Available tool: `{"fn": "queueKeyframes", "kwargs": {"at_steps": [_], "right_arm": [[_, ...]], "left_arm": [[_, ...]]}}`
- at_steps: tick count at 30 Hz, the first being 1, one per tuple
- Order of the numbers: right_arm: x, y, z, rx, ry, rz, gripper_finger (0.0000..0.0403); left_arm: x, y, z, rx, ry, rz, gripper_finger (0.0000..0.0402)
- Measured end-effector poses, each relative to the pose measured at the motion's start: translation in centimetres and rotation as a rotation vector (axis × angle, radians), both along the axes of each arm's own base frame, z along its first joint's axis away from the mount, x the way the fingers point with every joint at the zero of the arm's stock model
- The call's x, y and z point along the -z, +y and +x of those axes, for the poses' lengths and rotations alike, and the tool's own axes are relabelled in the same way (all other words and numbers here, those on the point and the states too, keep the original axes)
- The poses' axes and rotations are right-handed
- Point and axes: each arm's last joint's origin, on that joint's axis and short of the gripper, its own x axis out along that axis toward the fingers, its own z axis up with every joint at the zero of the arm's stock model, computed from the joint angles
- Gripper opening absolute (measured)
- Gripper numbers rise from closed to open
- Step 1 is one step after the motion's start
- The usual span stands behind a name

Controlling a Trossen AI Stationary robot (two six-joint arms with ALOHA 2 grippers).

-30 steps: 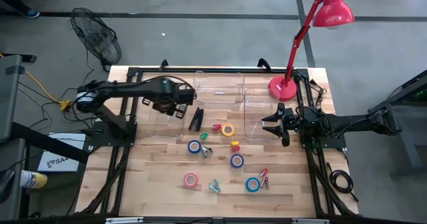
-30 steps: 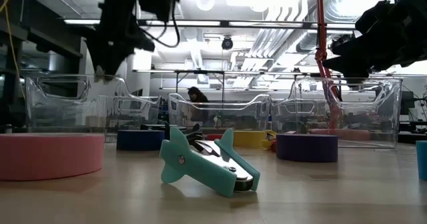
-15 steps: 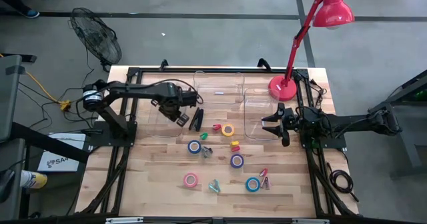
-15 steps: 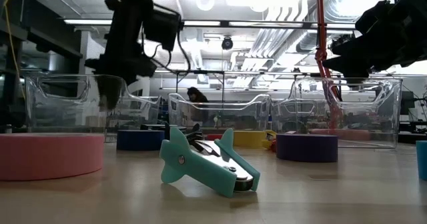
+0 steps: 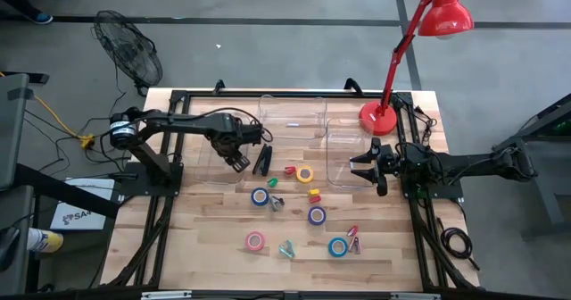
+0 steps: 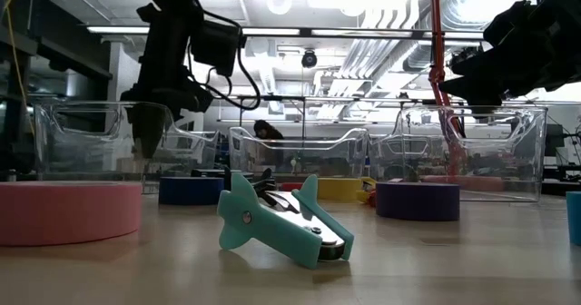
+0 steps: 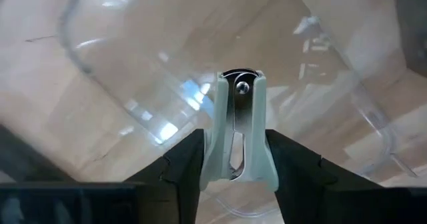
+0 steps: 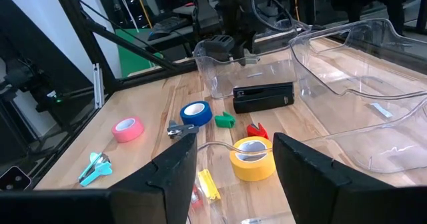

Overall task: Pick and place Stapler, Stapler remover, tape
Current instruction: Put the grey staple remover into the bottom left transparent bin, then put the black stapler into the top transparent bin

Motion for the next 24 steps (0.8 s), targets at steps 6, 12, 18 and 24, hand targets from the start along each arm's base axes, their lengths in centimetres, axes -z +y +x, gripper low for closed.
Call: {"fn": "queueKeyframes", "kwargs": {"at_steps": [6, 12, 18, 24], "right_arm": [[0.0, 0.0, 0.0, 0.0, 0.0, 0.0, 0.0189], [0.0, 0.0, 0.0, 0.0, 0.0, 0.0, 0.0189], [0.0, 0.0, 0.0, 0.0, 0.0, 0.0, 0.0189], [0.0, 0.0, 0.0, -0.001, 0.0, 0.0, 0.0189]], "left_arm": [[0.0, -0.4, 0.0, 0.029, 0.012, 0.011, 0.0151], [-0.3, -0.6, -0.2, 0.062, 0.019, 0.013, 0.0187], [-1.0, -0.7, -0.6, 0.061, 0.006, 0.021, 0.028], [-3.0, -0.7, -1.0, 0.03, -0.025, 0.043, 0.033]]}}
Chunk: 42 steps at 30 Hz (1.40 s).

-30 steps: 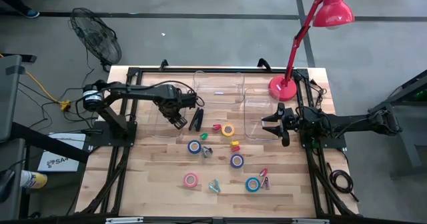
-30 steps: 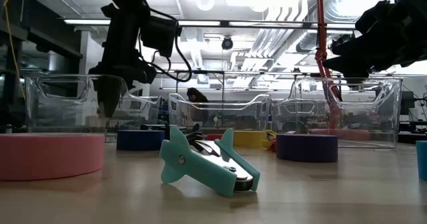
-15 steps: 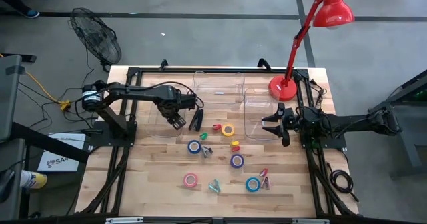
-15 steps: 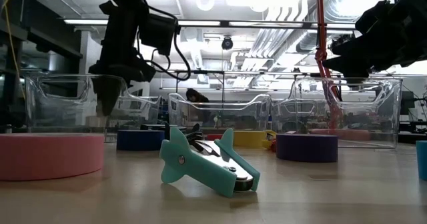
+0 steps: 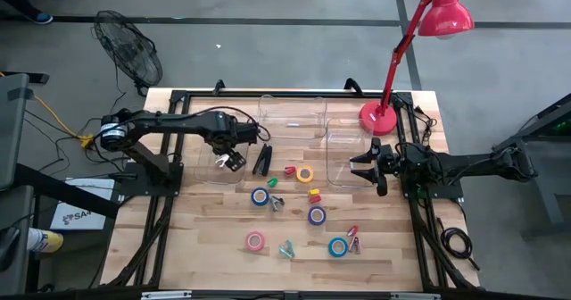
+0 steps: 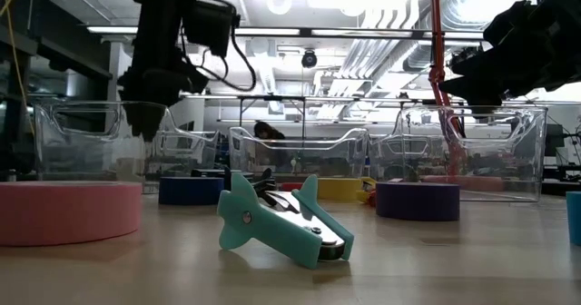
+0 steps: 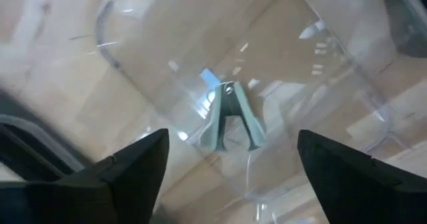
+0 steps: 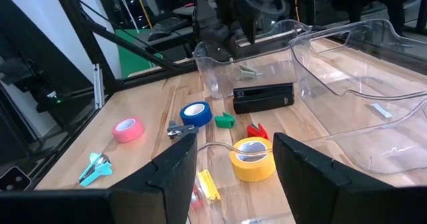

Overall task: Pick and place Stapler, Stapler remover, tape
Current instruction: Put the black stapler into the top transparent bin

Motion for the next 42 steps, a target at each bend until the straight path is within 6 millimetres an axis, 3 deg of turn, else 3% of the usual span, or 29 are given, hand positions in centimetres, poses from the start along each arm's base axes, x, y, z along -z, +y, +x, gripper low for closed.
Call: {"fn": "queueKeyframes", "kwargs": {"at_steps": [8, 14, 23, 42], "right_arm": [[0.0, 0.0, 0.0, 0.001, 0.0, 0.0, 0.0189], [0.0, 0.0, 0.0, 0.0, 0.0, 0.0, 0.0189], [0.0, 0.0, 0.0, 0.0, 0.0, 0.0, 0.0189], [0.0, 0.0, 0.0, 0.001, 0.0, 0.0, 0.0189]], "left_arm": [[-5.2, -0.8, 2.2, 0.084, -0.164, 0.053, 0.0327], [-6.6, -1.2, 5.7, -0.118, -0.278, 0.03, 0.0326], [-4.4, -0.6, 10.8, -0.168, -0.246, -0.02, 0.0326], [2.2, 0.0, 13.7, -0.202, -0.085, -0.006, 0.0326]]}}
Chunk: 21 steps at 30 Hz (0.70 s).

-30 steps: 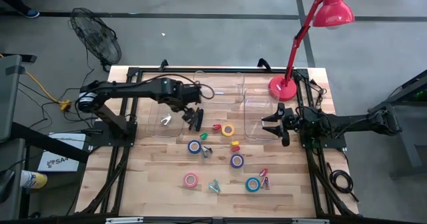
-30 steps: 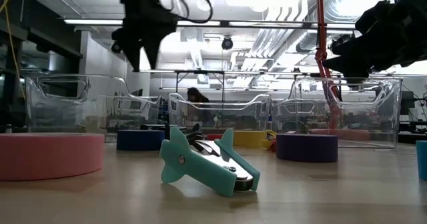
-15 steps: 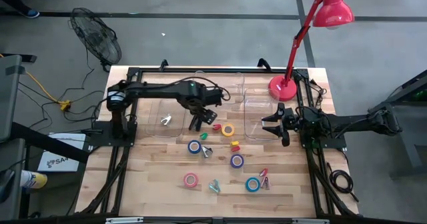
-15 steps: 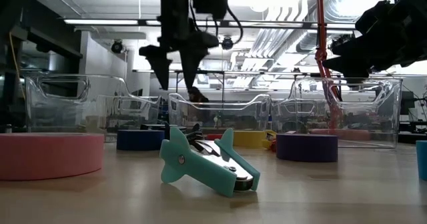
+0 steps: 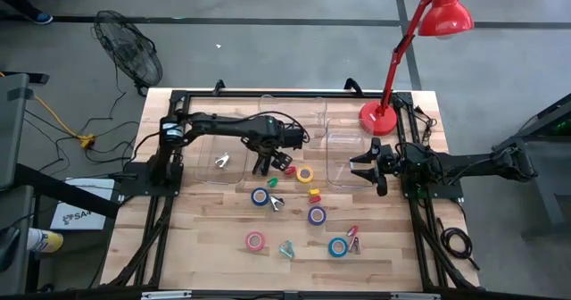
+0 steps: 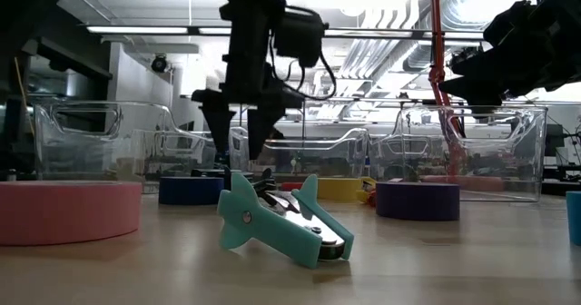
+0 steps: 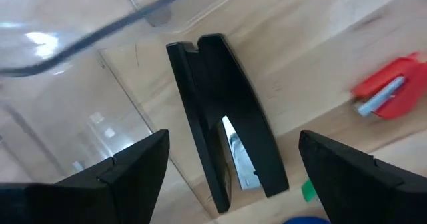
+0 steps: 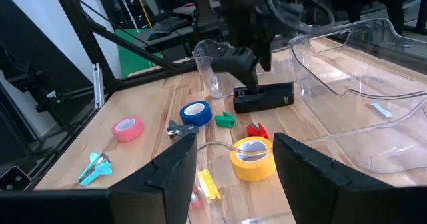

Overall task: Pick and place Stapler, Stapler remover, tape
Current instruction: Put the black stapler into the top transparent bin

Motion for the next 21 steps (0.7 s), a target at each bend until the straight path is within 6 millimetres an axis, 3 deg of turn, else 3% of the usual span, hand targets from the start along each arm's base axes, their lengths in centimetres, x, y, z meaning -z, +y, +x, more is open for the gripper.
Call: {"fn": "queueKeyframes", "kwargs": {"at_steps": [21], "right_arm": [[0.0, 0.0, 0.0, 0.0, 0.0, 0.0, 0.0189]], "left_arm": [[2.8, 0.0, 0.7, -0.057, 0.081, 0.065, 0.0326]]}}
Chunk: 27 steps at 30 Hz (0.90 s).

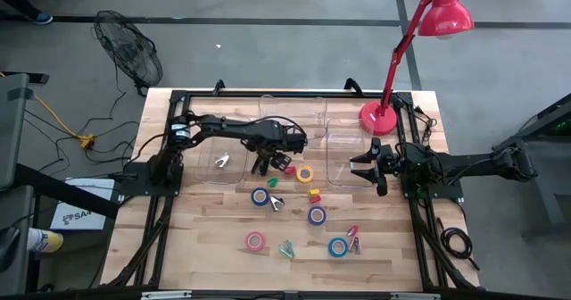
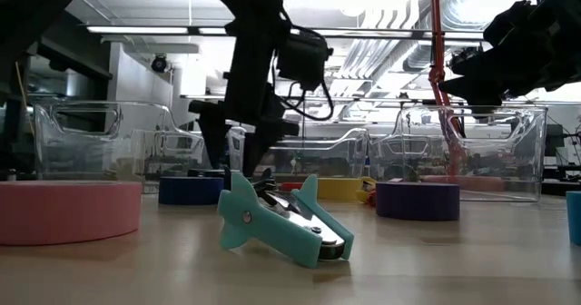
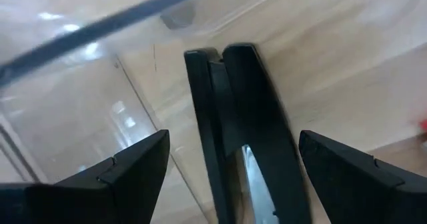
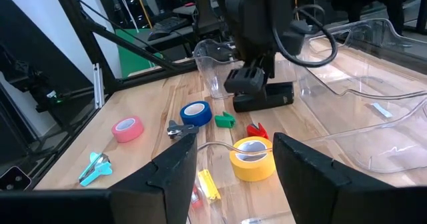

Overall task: Pick and place Stapler, Stapler remover, tape
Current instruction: Put the black stapler into the top transparent bin

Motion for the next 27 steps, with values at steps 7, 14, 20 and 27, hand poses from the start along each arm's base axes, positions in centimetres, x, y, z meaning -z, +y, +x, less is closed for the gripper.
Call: {"fn": "queueKeyframes", "kwargs": {"at_steps": [7, 14, 20, 27], "right_arm": [[0.1, 0.0, 0.0, 0.0, 0.006, 0.001, 0.0189], [0.1, 0.0, 0.0, 0.0, 0.008, 0.001, 0.0189], [0.1, 0.0, 0.0, 0.0, 0.009, 0.0, 0.0189], [0.1, 0.0, 0.0, 0.0, 0.011, 0.001, 0.0189]], "left_arm": [[0.2, 0.0, 0.1, -0.005, 0.014, 0.006, 0.0326], [1.3, -0.2, 0.5, 0.007, 0.034, -0.02, 0.0326], [2.0, -0.9, 1.0, 0.029, 0.005, -0.107, 0.0292], [2.0, -1.5, 1.4, 0.051, -0.03, -0.158, 0.0204]]}}
